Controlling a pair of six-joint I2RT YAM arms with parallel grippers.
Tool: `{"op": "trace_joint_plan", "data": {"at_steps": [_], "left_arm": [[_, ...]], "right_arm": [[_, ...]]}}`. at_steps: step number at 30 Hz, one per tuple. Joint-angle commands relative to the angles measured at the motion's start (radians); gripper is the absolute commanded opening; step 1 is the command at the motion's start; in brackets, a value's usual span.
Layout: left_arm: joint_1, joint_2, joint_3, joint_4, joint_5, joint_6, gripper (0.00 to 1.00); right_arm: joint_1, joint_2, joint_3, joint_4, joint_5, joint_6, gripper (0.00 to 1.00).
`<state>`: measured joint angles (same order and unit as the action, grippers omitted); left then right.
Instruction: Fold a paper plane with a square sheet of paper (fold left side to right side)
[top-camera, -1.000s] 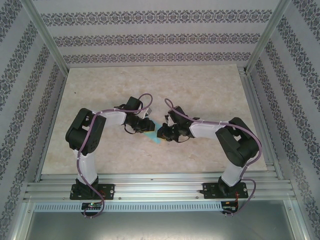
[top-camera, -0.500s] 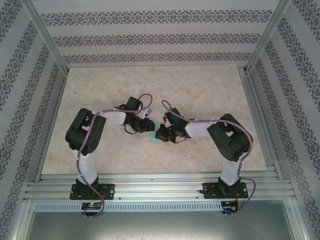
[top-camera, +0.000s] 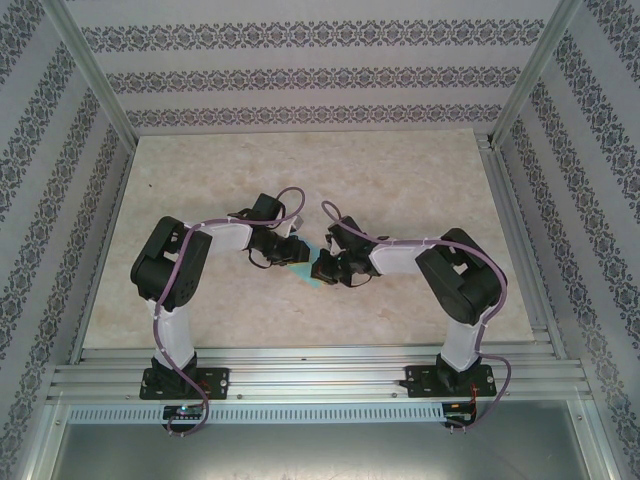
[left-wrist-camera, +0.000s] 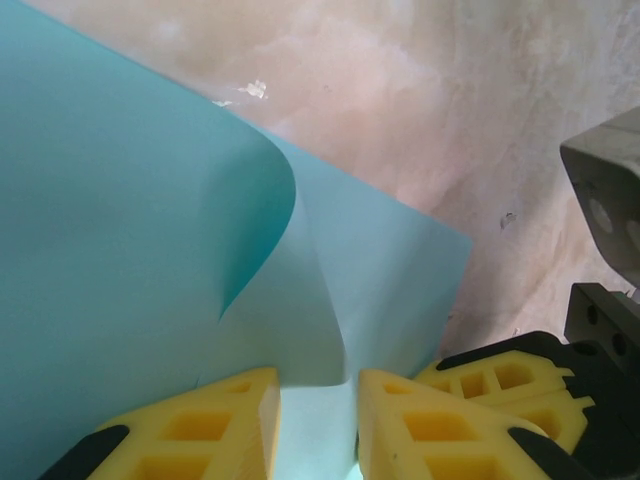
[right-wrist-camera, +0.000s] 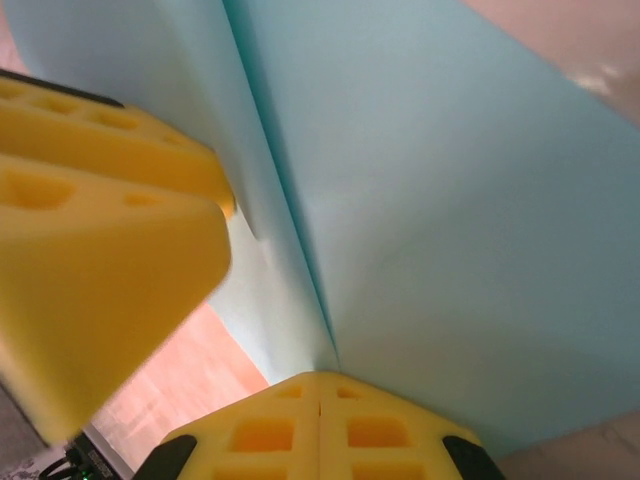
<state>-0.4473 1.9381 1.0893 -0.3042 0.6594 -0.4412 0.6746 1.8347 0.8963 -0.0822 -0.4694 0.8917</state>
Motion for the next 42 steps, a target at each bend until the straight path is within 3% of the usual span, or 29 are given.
{"op": "trace_joint_plan", "data": {"at_steps": [1, 11, 20, 30, 42], "left_arm": [[-0.006, 0.024, -0.016, -0.079, -0.093, 0.034, 0.29], [-0.006, 0.025, -0.019, -0.076, -0.087, 0.031, 0.29], [-0.007, 0.023, -0.024, -0.070, -0.086, 0.026, 0.29], [-0.006, 0.018, -0.004, -0.088, -0.088, 0.037, 0.29], [0.001, 0.014, 0.041, -0.103, -0.066, 0.040, 0.32]], "right_arm": [[0.017, -0.033, -0.069, -0.105, 0.011, -0.013, 0.01], [0.003, -0.091, 0.003, -0.029, -0.036, -0.012, 0.04], [0.033, -0.007, 0.007, 0.088, -0.048, 0.050, 0.04], [0.012, -0.002, -0.083, -0.057, 0.044, 0.039, 0.04], [0.001, 0.022, -0.184, -0.023, -0.007, 0.052, 0.04]]}}
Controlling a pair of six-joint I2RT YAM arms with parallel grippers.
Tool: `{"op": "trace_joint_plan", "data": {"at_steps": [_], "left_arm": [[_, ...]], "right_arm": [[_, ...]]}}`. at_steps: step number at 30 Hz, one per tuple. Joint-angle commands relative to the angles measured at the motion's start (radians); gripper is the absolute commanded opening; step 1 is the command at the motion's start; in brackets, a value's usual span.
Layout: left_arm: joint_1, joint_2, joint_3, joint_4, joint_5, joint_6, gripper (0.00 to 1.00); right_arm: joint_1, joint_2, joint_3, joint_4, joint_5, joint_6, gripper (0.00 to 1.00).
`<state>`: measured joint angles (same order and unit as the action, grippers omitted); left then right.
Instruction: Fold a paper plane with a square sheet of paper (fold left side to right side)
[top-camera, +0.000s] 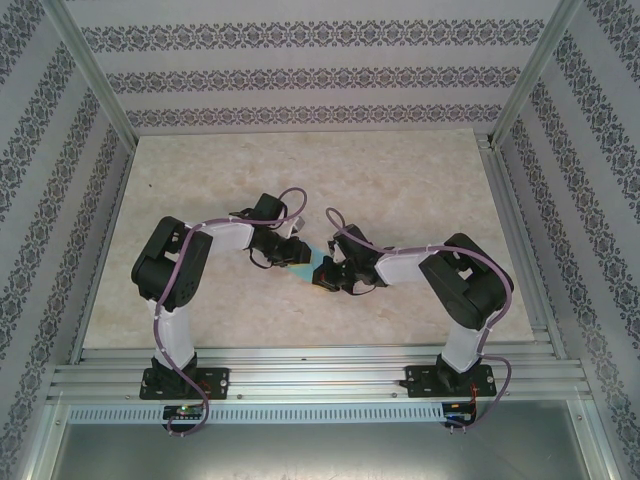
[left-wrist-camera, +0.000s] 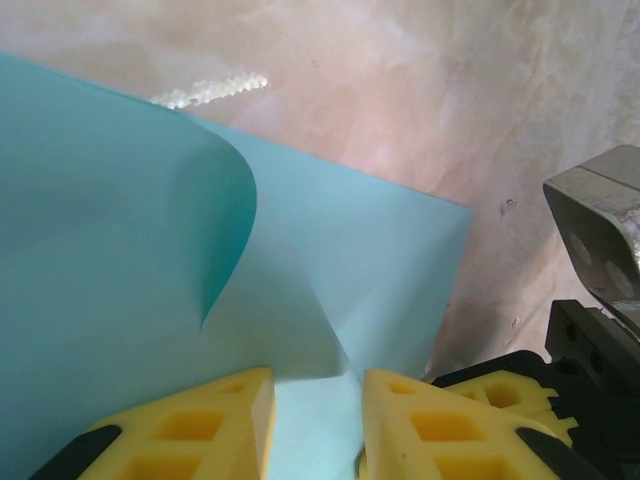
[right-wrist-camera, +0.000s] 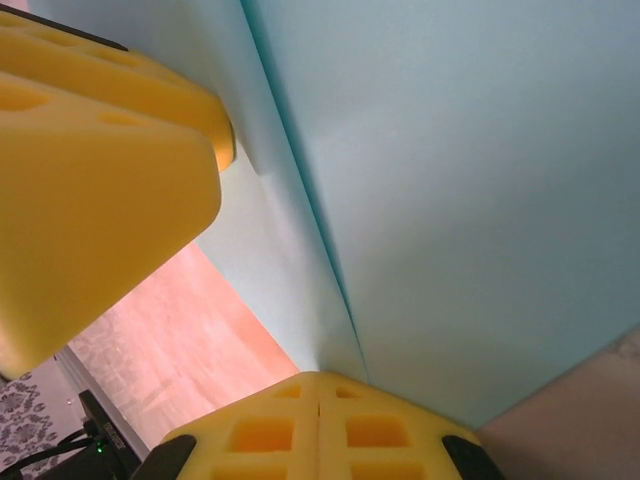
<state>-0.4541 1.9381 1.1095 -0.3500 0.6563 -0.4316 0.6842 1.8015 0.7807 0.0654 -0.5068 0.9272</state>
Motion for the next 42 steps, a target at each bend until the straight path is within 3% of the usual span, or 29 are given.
{"op": "trace_joint_plan", "data": {"at_steps": [1, 9, 17, 33, 38, 42], "left_arm": [[0.014, 0.006, 0.027, -0.050, -0.047, 0.023, 0.31], [0.046, -0.122, 0.088, -0.064, 0.018, 0.017, 0.32], [0.001, -0.152, 0.054, -0.014, 0.096, -0.018, 0.25], [-0.058, -0.021, -0.011, 0.065, 0.048, -0.064, 0.20], [-0.058, 0.005, -0.027, 0.105, 0.023, -0.065, 0.25], [-0.059, 0.015, -0.012, 0.064, -0.058, -0.014, 0.27]], "right_arm": [[-0.009, 0.061, -0.069, -0.162, 0.026, 0.020, 0.04], [-0.014, 0.105, -0.054, -0.149, 0.008, 0.019, 0.01], [-0.017, 0.114, -0.044, -0.150, 0.011, 0.016, 0.01], [-0.016, 0.108, -0.033, -0.176, 0.028, 0.012, 0.01], [-0.015, 0.107, -0.032, -0.192, 0.040, 0.011, 0.01], [-0.014, 0.104, -0.026, -0.228, 0.060, 0.005, 0.01]]}}
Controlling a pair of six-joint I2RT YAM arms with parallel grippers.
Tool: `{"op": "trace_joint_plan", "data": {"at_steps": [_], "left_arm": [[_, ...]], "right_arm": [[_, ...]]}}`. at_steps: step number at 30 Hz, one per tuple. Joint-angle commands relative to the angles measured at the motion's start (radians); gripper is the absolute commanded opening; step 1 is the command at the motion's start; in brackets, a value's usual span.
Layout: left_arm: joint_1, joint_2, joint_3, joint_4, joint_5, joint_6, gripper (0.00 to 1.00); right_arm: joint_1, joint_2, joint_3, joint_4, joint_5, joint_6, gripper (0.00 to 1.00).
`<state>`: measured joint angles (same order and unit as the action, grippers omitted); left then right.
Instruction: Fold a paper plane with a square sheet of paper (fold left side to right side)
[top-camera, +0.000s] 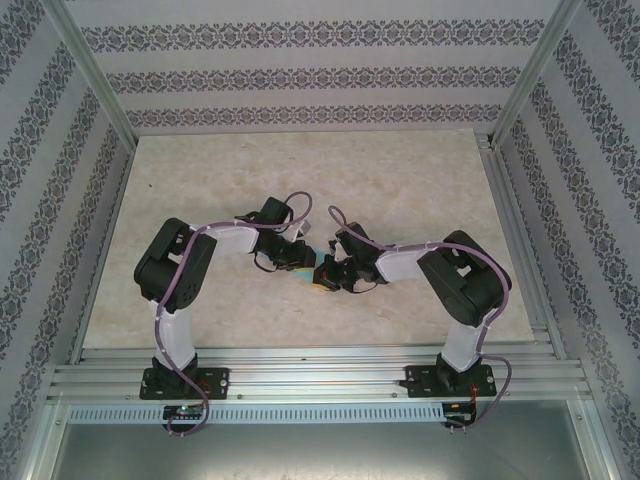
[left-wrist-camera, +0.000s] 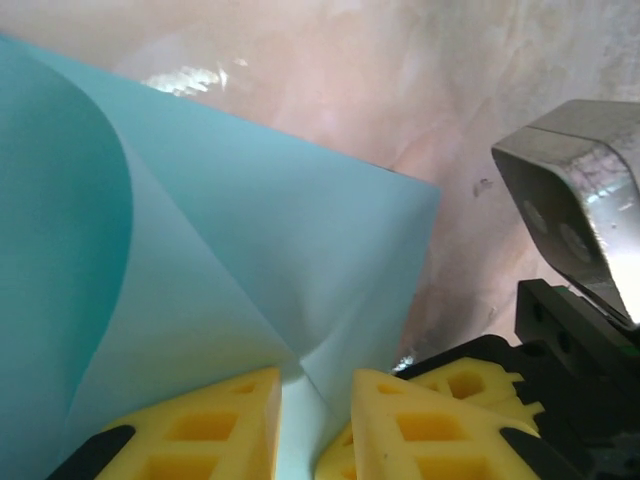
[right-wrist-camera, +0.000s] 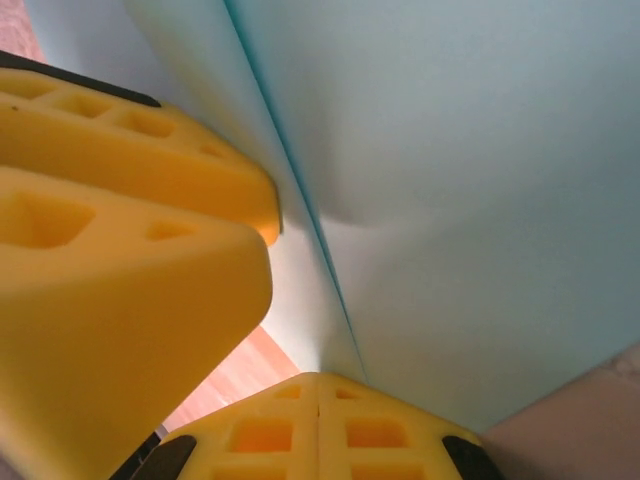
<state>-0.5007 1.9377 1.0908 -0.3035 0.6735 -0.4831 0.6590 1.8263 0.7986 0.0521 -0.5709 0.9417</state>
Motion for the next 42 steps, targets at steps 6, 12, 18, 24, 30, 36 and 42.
{"op": "trace_joint_plan", "data": {"at_steps": [6, 12, 18, 24, 30, 36, 42], "left_arm": [[-0.012, 0.035, 0.015, 0.039, -0.134, 0.079, 0.27], [-0.010, 0.036, 0.007, 0.100, -0.175, 0.084, 0.21], [-0.005, 0.041, 0.032, 0.138, -0.180, 0.076, 0.17], [0.018, 0.068, 0.074, 0.144, -0.171, 0.063, 0.15], [0.042, 0.094, 0.112, 0.161, -0.170, 0.046, 0.14], [0.064, 0.116, 0.152, 0.153, -0.170, 0.050, 0.15], [0.082, 0.143, 0.193, 0.141, -0.176, 0.061, 0.15]], "right_arm": [[0.016, 0.082, -0.042, -0.236, 0.138, -0.011, 0.00], [0.016, 0.080, -0.044, -0.248, 0.144, -0.010, 0.00], [0.018, 0.080, -0.044, -0.254, 0.149, -0.012, 0.00], [0.019, 0.080, -0.045, -0.254, 0.152, -0.009, 0.00], [0.021, 0.085, -0.039, -0.261, 0.154, -0.008, 0.00], [0.021, 0.087, -0.038, -0.265, 0.155, -0.007, 0.00], [0.020, 0.087, -0.038, -0.264, 0.155, -0.003, 0.00]]}}
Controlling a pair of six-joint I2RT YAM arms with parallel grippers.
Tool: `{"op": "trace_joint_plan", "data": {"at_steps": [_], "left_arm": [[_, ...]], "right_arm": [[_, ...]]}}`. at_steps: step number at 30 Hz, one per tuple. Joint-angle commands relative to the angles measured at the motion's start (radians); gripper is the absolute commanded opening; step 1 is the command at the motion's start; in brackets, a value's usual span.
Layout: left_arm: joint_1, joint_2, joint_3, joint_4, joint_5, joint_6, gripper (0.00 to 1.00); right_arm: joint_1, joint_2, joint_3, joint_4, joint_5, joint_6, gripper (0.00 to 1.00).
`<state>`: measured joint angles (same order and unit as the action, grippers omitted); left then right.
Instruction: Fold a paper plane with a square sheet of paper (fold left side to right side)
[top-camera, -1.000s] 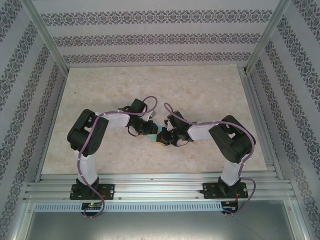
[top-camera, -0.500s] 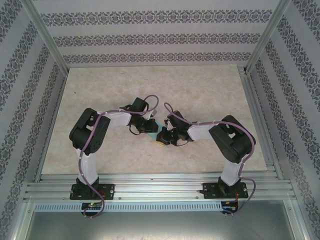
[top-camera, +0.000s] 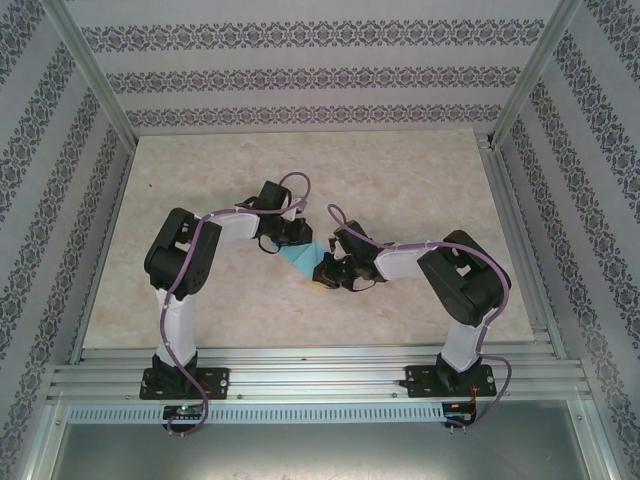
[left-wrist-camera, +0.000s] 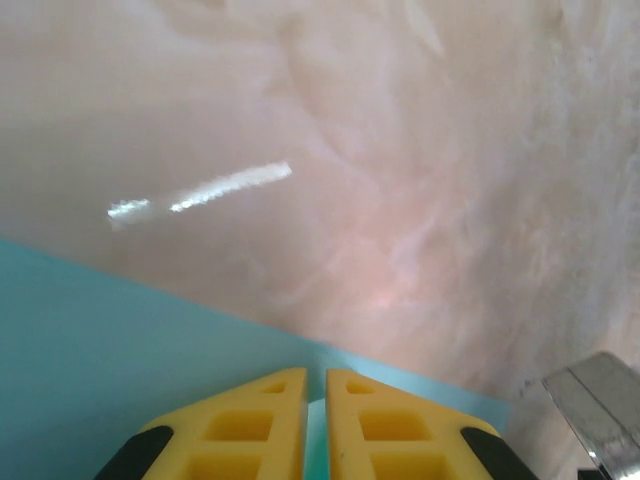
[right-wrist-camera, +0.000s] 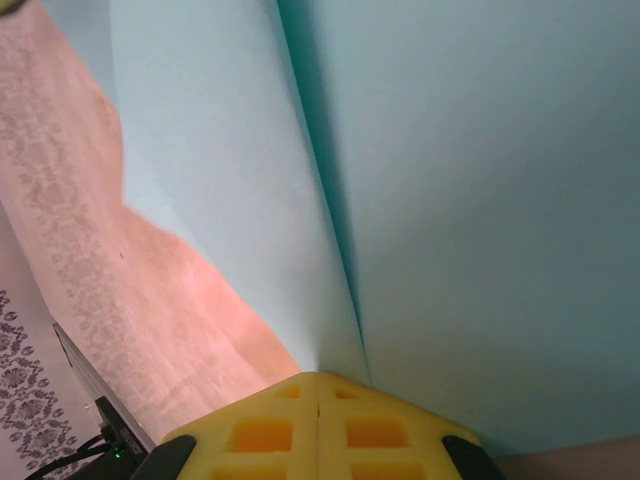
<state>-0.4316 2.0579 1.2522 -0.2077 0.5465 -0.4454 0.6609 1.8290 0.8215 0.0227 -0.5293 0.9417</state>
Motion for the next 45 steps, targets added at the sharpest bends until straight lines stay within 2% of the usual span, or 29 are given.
{"op": "trace_joint_plan", "data": {"at_steps": [1, 7, 13, 19, 24, 30, 37, 45], "left_arm": [[0.017, 0.028, 0.038, 0.040, -0.049, 0.027, 0.15], [0.060, 0.024, 0.068, 0.042, -0.010, 0.025, 0.15], [0.098, -0.117, 0.040, 0.012, 0.019, 0.043, 0.16], [0.088, -0.281, -0.127, 0.064, 0.142, -0.014, 0.17], [0.021, -0.350, -0.294, 0.179, 0.213, -0.123, 0.16], [-0.063, -0.293, -0.349, 0.242, 0.165, -0.169, 0.16], [-0.075, -0.218, -0.349, 0.210, 0.070, -0.145, 0.14], [-0.084, -0.148, -0.360, 0.216, 0.039, -0.128, 0.13]], "right_arm": [[0.017, 0.084, -0.060, -0.236, 0.114, -0.003, 0.00], [0.019, 0.078, -0.059, -0.222, 0.107, -0.009, 0.00], [0.018, 0.079, -0.045, -0.224, 0.106, -0.011, 0.00], [0.017, 0.078, -0.048, -0.222, 0.107, -0.014, 0.00], [0.016, 0.081, -0.048, -0.218, 0.103, -0.013, 0.00], [0.016, 0.079, -0.045, -0.225, 0.105, -0.016, 0.00], [0.017, 0.076, -0.045, -0.222, 0.106, -0.017, 0.00], [0.019, 0.034, -0.045, -0.168, 0.094, -0.029, 0.00]]}}
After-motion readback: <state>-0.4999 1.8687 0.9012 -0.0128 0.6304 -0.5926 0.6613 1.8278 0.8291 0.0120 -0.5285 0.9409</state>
